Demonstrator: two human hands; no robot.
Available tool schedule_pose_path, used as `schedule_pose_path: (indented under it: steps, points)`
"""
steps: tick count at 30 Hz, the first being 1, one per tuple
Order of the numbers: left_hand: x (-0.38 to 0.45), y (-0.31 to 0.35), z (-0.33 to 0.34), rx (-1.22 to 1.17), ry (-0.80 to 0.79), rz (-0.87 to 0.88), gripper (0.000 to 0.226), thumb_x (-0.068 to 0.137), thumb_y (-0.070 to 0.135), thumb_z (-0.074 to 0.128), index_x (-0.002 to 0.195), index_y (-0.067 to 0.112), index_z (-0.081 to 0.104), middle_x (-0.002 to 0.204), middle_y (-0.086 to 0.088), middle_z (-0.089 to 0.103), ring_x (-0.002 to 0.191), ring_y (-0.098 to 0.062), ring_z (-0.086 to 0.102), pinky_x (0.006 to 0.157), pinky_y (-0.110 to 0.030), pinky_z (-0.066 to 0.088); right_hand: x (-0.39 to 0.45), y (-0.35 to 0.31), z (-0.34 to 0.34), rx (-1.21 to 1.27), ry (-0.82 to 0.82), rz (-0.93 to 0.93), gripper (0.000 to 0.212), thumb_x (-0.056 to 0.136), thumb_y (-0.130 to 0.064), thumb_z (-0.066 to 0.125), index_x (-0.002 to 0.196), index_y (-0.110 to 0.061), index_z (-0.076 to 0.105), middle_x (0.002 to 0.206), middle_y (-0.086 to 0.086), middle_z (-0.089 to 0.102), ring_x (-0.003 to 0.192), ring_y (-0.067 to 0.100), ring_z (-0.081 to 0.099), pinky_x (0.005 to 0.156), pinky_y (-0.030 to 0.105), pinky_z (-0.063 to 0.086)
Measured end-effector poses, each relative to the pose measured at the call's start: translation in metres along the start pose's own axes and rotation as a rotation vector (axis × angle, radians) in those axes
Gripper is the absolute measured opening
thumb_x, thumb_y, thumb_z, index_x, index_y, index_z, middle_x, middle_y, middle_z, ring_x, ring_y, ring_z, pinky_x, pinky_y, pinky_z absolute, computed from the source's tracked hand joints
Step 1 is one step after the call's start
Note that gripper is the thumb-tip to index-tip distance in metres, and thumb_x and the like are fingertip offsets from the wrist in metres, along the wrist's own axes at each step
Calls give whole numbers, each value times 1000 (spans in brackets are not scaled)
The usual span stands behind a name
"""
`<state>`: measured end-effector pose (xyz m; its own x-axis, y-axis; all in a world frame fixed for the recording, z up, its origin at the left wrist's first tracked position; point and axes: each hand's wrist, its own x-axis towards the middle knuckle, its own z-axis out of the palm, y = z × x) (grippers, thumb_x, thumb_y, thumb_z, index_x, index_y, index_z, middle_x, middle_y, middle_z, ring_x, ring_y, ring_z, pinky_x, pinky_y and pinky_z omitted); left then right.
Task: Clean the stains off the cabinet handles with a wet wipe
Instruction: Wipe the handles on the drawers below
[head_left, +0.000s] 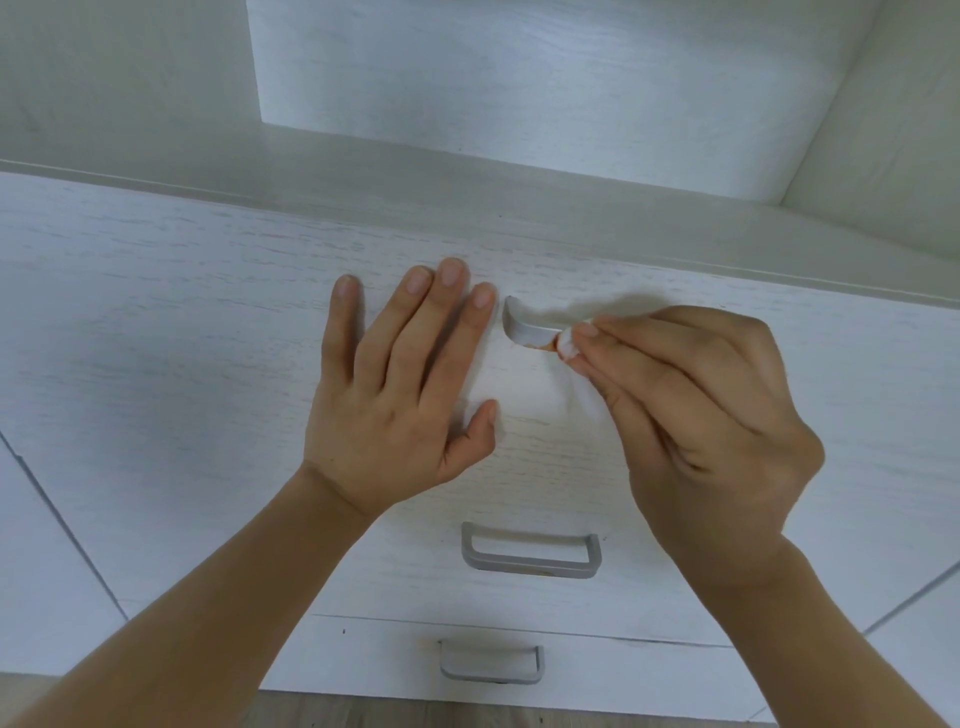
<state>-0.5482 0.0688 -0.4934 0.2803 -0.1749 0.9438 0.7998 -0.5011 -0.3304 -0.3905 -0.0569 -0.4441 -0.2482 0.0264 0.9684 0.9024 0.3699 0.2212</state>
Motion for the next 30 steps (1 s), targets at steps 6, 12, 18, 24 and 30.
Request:
schedule_pose_path:
  steps: [6, 12, 18, 24, 30]
  points:
    - [0, 1, 1, 6, 4, 0, 70, 90, 47, 35, 145, 4, 35, 147, -15, 27, 146, -21, 14, 116, -52, 18, 2, -8, 7, 41, 11, 46, 6, 90, -9, 71, 95, -7, 72, 94, -4, 64, 88, 19, 61, 89, 21, 48]
    - [0, 1, 1, 4, 12, 0, 69, 89, 45, 37, 144, 4, 36, 146, -15, 30, 146, -22, 15, 116, -51, 18, 1, -10, -5, 80, -5, 204, 19, 84, -2, 73, 99, -13, 68, 94, -2, 67, 89, 25, 63, 90, 23, 44]
    - [1, 1, 0, -11, 11, -8, 68, 89, 45, 37, 143, 4, 38, 145, -15, 33, 146, -21, 14, 116, -51, 18, 3, -15, 3, 56, -31, 169, 16, 87, -10, 73, 99, -19, 66, 94, -5, 65, 89, 22, 60, 79, 41, 48]
    - [1, 1, 0, -22, 12, -12, 71, 85, 45, 44, 143, 5, 37, 144, -15, 34, 146, -20, 14, 116, -51, 18, 2, -9, 2, 50, -32, 152, 9, 91, -19, 70, 99, -22, 67, 96, -10, 64, 92, 13, 57, 81, 40, 44]
    - [1, 1, 0, -26, 12, -16, 68, 88, 45, 40, 143, 5, 38, 143, -15, 35, 146, -20, 13, 117, -50, 17, 5, -14, 7, 83, -41, 166, 5, 92, -22, 68, 97, -23, 68, 96, -13, 64, 93, 9, 56, 72, 55, 46]
